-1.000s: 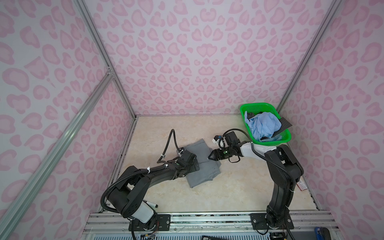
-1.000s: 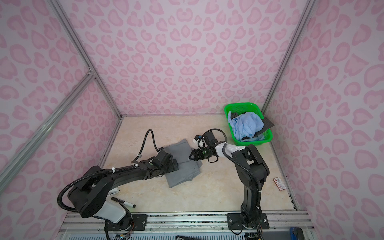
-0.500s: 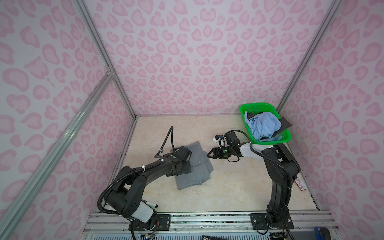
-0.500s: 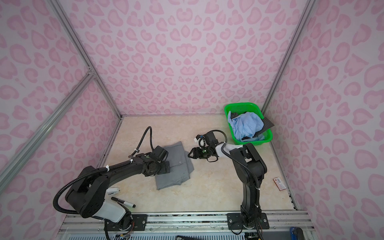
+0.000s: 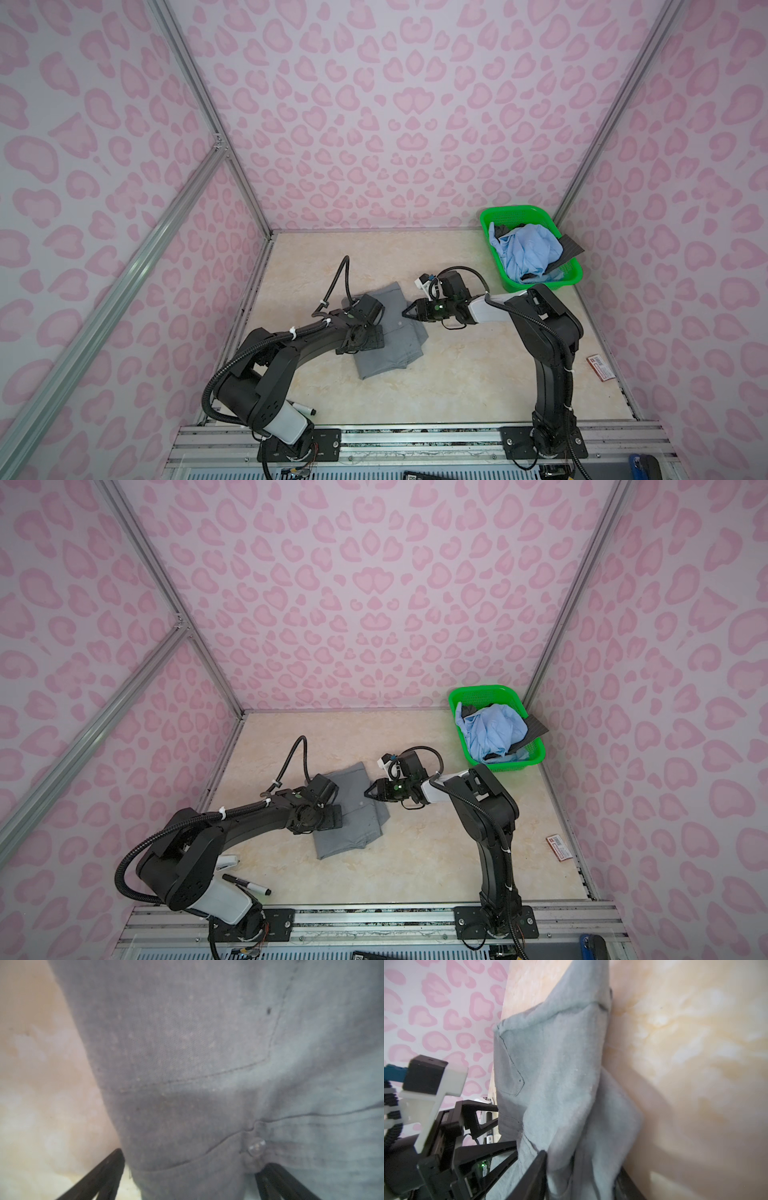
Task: Fold and stack the long sleeve shirts
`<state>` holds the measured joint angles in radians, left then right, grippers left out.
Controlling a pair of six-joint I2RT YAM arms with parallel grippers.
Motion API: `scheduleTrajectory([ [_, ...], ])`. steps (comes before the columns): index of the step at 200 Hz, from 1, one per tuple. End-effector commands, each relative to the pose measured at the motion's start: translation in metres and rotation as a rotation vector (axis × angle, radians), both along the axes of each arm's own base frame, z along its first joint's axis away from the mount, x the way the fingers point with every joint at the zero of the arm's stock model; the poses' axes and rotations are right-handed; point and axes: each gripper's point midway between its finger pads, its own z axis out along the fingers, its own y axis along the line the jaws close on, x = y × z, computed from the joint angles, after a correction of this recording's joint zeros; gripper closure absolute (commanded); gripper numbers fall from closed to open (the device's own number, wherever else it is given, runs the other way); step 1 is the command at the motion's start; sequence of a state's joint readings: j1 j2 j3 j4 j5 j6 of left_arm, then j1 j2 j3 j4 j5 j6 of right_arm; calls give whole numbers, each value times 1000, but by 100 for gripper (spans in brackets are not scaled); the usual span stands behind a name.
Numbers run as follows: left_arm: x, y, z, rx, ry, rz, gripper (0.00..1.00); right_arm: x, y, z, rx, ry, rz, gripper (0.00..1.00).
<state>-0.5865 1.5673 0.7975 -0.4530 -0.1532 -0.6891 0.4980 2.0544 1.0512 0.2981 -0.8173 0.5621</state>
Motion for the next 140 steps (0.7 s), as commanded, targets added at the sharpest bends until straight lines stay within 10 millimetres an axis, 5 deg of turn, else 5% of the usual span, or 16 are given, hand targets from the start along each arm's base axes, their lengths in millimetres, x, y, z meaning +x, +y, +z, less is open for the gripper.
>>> scheduleTrajectory([
  [1, -19, 9, -11, 33, 81, -5, 2, -6, 11, 1, 37, 24, 28, 54],
  [35, -16, 7, -9, 26, 74, -6, 2, -28, 27, -3, -40, 13, 91, 56],
  [43, -16, 6, -9, 24, 73, -4, 2, -28, 25, -5, -30, 31, 74, 63],
  [62, -16, 4, -8, 14, 71, -4, 2, -20, 16, -7, -35, 42, 24, 100],
  [83, -15, 4, -1, 3, 59, 3, 2, -8, -3, 3, -42, 26, -68, 100],
  [108, -9, -3, 34, -69, -12, 22, 1, 2, -34, 26, -87, -24, -160, 100],
  [140, 1, -1, 112, -148, -185, 52, 0, -9, -74, 48, -312, -74, -179, 100],
])
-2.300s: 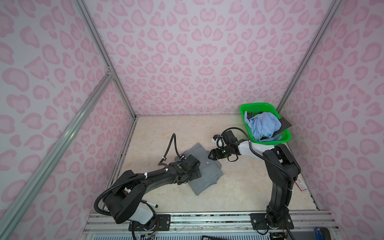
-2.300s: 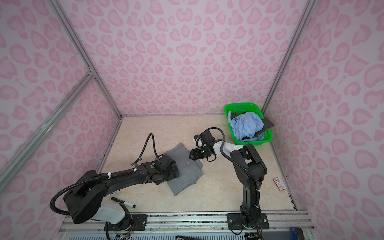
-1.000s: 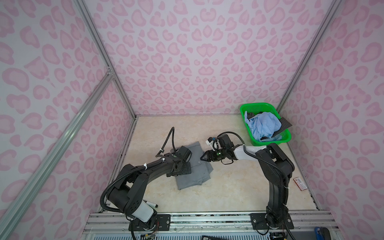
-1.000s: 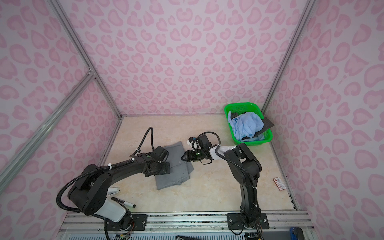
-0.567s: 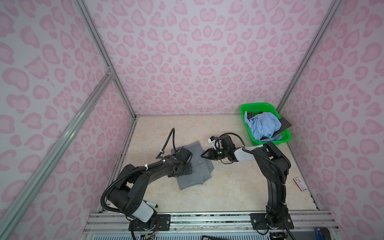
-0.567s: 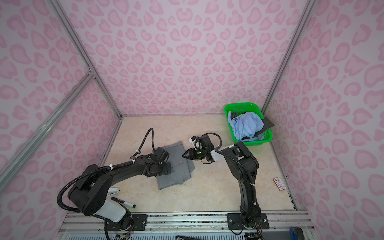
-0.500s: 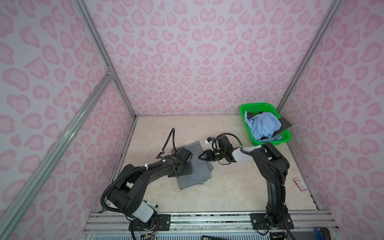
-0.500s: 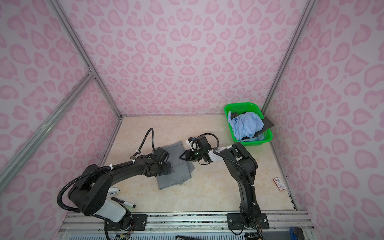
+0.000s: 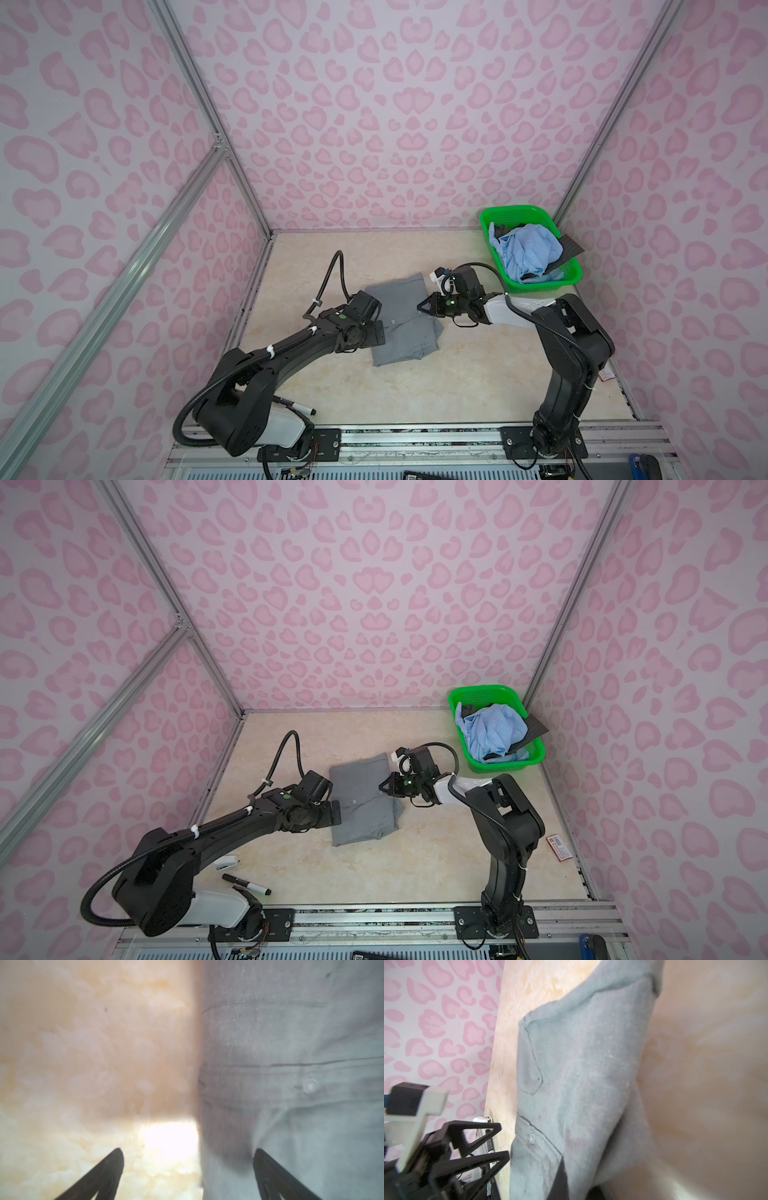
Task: Fold and stack the long sleeve shirts
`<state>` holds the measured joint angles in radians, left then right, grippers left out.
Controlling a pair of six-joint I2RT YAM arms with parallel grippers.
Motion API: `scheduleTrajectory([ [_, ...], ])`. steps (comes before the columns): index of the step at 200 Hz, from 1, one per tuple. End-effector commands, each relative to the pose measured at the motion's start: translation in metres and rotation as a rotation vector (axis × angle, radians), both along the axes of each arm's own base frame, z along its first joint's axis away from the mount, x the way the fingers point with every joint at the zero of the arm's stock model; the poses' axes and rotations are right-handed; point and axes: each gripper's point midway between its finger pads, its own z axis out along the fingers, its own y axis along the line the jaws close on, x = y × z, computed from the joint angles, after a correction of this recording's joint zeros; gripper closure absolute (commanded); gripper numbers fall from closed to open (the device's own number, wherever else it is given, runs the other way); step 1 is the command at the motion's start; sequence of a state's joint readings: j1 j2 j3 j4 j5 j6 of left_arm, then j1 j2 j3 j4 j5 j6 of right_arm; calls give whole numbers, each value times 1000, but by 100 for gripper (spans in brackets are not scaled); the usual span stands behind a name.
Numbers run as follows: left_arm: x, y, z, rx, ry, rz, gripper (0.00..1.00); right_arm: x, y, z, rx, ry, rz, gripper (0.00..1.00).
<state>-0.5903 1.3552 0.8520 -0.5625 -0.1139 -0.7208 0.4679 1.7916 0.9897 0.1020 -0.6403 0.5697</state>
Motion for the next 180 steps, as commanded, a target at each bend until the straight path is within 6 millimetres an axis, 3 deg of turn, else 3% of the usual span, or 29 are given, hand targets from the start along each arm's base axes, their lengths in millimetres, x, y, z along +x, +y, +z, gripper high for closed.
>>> scheduleTrajectory([
  [1, 0, 10, 47, -21, -80, 44, 0, -12, -33, -3, -214, -4, -24, 100],
  [19, 1, 20, 87, -45, -177, 74, 0, -21, -59, 15, -340, -43, -44, 100],
  [43, -5, 36, 122, -73, -260, 108, 0, -36, -90, 41, -462, -66, -63, 100],
  [77, -18, 47, 143, -135, -319, 147, 0, -51, -123, 101, -646, -164, -93, 100],
  [100, -23, 45, 147, -187, -345, 144, 0, -62, -144, 123, -921, -214, -77, 100],
  [134, -26, 37, 143, -280, -389, 124, 0, -65, -158, 121, -1211, -166, -13, 100],
  [146, -28, 36, 140, -306, -406, 118, 0, -58, -156, 127, -1300, -178, -7, 100],
  [161, -31, 36, 138, -330, -431, 110, 0, -52, -143, 125, -1383, -203, 14, 100],
  [180, -35, 41, 134, -332, -459, 109, 0, -48, -108, 122, -1442, -249, 58, 100],
])
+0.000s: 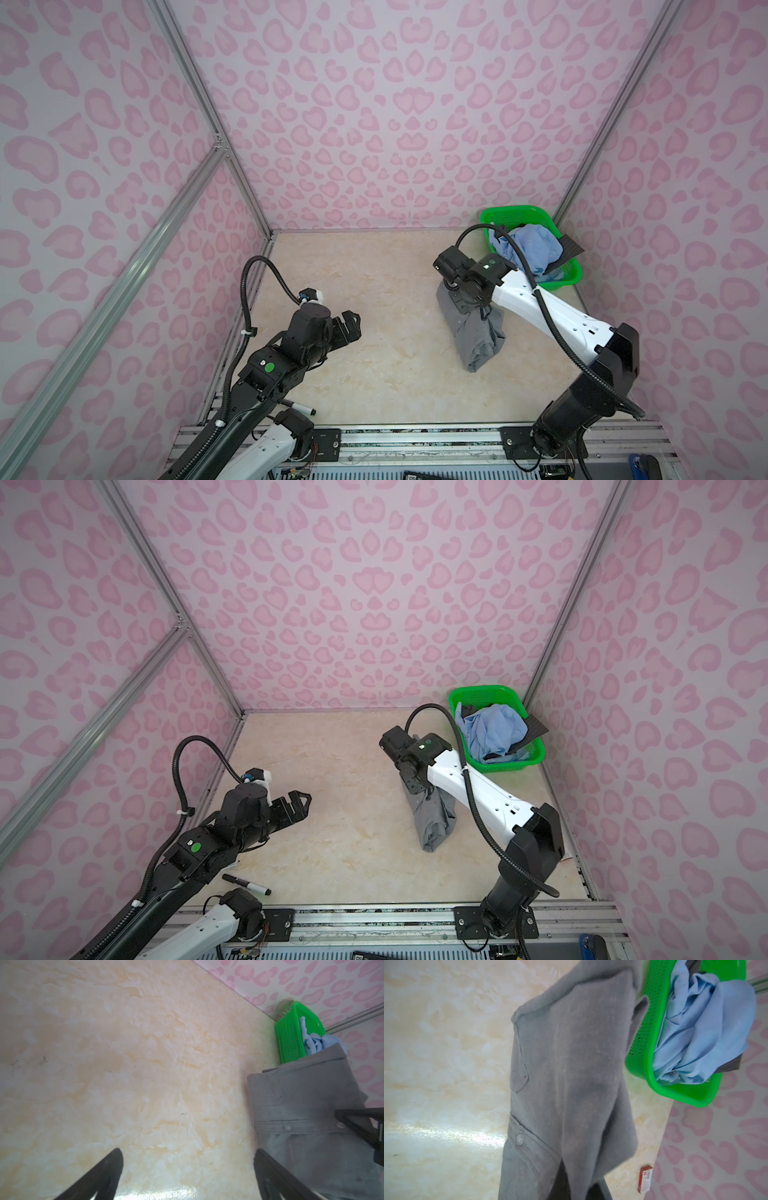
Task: Fold and stack the long sleeve shirts
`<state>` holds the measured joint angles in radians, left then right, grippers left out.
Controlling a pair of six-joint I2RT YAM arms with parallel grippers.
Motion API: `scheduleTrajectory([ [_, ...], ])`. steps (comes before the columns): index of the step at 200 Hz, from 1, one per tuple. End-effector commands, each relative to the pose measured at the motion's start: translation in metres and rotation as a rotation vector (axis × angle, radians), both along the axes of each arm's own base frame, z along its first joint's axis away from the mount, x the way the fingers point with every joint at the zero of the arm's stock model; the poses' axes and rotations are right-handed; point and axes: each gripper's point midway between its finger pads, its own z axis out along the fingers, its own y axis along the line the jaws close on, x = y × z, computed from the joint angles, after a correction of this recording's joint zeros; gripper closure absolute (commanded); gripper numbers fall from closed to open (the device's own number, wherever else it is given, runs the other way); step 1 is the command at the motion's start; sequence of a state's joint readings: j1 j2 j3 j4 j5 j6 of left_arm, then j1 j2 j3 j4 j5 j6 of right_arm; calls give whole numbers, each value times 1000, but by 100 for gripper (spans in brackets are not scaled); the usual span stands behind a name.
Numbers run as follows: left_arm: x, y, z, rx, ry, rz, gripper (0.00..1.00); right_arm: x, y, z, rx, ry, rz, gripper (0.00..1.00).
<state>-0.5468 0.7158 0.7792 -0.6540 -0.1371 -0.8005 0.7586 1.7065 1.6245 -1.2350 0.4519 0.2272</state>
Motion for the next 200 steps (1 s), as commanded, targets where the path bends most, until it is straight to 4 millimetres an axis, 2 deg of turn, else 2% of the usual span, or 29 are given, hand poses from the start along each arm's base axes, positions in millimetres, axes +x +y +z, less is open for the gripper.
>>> scheduleTrajectory([
  [1, 2, -2, 7, -38, -72, -7, 0, 1, 4, 7, -198, -45, 11, 100],
  [31, -7, 15, 0, -2, -84, 29, 0, -3, 77, -12, -258, -50, 127, 100],
  [55, -16, 28, -12, 28, -68, 66, 0, -16, 133, -54, -277, -17, 212, 100],
  [84, -28, 43, -27, 25, -43, 128, 0, -32, 177, -104, -258, 35, 264, 100],
  [100, -35, 53, -28, 23, -46, 167, 0, -42, 195, -117, -168, 74, 268, 100],
  [119, -41, 64, -22, 23, -57, 209, 0, -56, 217, -117, -22, 109, 286, 100],
  [126, -43, 66, -20, 23, -63, 217, 0, -58, 223, -113, 26, 114, 287, 95],
  [133, -44, 68, -17, 22, -67, 227, 0, -61, 227, -118, 52, 131, 290, 88],
  [135, -44, 69, -17, 23, -67, 229, 1, -63, 229, -111, 76, 129, 296, 86],
  [141, -45, 70, -17, 24, -66, 236, 1, -67, 233, -110, 115, 145, 304, 82],
  [165, -45, 72, -20, 41, -42, 250, 1, -87, 248, -116, 235, 233, 326, 66],
  [200, -42, 73, -26, 58, -15, 264, 1, -102, 259, -103, 424, 299, 331, 49],
])
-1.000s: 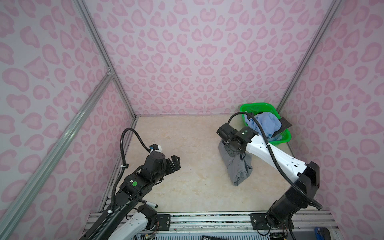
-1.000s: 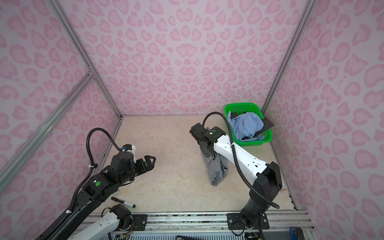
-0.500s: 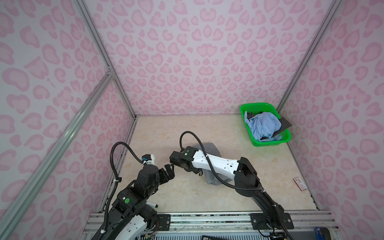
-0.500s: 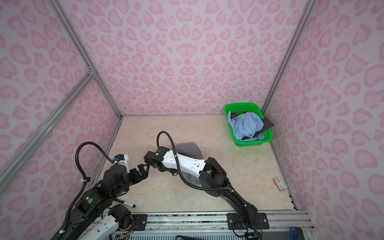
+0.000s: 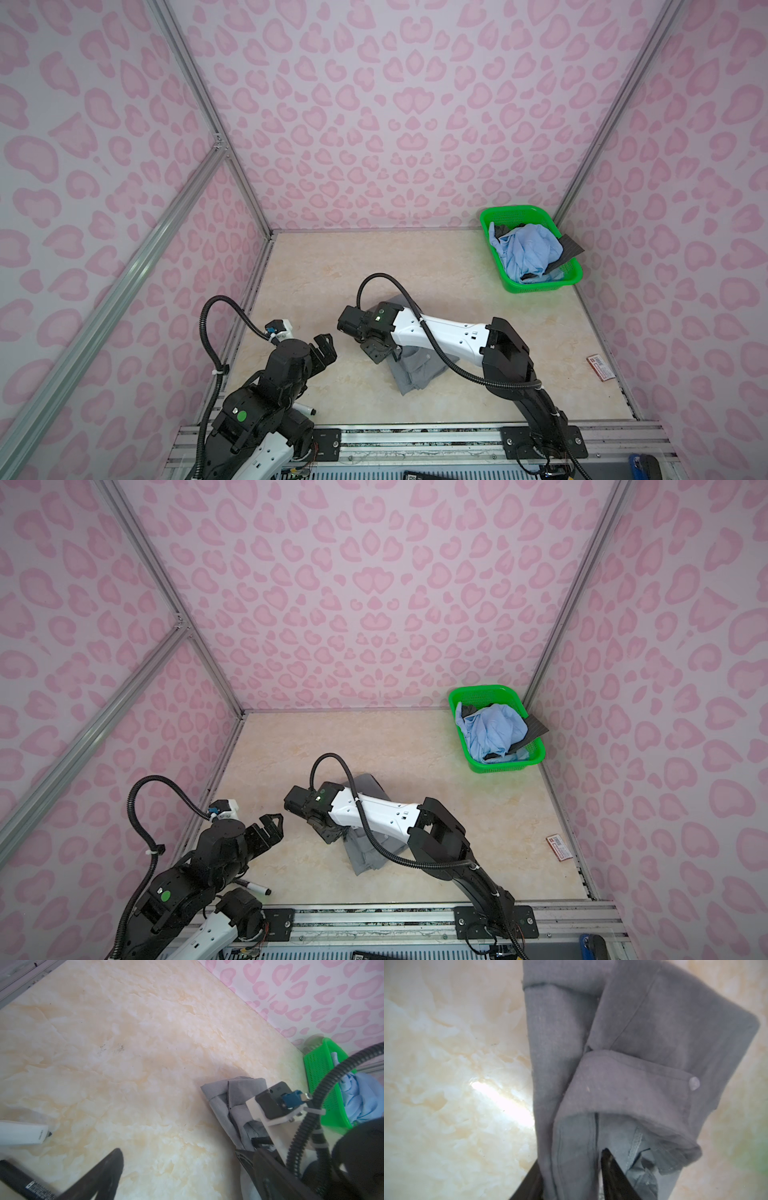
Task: Fold and stack the long sleeve shirts
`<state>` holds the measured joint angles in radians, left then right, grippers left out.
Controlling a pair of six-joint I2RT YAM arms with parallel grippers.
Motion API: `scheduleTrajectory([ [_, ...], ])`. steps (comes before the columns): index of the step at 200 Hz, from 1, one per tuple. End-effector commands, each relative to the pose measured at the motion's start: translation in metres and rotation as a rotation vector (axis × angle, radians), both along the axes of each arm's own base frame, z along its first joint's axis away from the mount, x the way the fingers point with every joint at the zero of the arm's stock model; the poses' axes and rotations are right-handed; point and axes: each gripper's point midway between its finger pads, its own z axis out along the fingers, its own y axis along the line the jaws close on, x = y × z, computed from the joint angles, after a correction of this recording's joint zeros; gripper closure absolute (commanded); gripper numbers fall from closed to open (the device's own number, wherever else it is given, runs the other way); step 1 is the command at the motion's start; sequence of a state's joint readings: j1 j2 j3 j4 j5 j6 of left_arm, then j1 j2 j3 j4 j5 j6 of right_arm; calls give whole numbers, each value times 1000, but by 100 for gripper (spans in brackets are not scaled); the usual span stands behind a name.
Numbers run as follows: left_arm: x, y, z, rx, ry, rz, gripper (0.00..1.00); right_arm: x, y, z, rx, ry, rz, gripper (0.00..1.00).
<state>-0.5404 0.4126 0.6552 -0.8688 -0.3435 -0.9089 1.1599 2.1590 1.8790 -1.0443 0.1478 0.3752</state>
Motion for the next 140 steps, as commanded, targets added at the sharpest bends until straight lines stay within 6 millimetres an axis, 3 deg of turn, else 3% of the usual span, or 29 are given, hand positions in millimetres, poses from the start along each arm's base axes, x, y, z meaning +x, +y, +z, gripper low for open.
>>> scheduleTrajectory([
  [1, 1, 4, 1, 10, 5, 31, 1, -12, 26, 10, 189, 95, 4, 49],
  [34, 2, 4, -9, 26, 46, 41, 1, -24, 28, 40, 366, 173, 5, 44],
  [56, 5, -3, -20, 25, 88, 24, 1, -21, 11, 62, 465, 200, -14, 43],
  [69, 6, -12, -34, 9, 137, 2, 1, -3, -15, 70, 500, 182, -74, 43],
  [105, 9, -38, -76, -65, 248, -47, 3, 45, -128, 31, 411, 145, -312, 45],
  [140, 15, -55, -99, -106, 287, -83, 4, 69, -208, -12, 244, 64, -499, 47],
])
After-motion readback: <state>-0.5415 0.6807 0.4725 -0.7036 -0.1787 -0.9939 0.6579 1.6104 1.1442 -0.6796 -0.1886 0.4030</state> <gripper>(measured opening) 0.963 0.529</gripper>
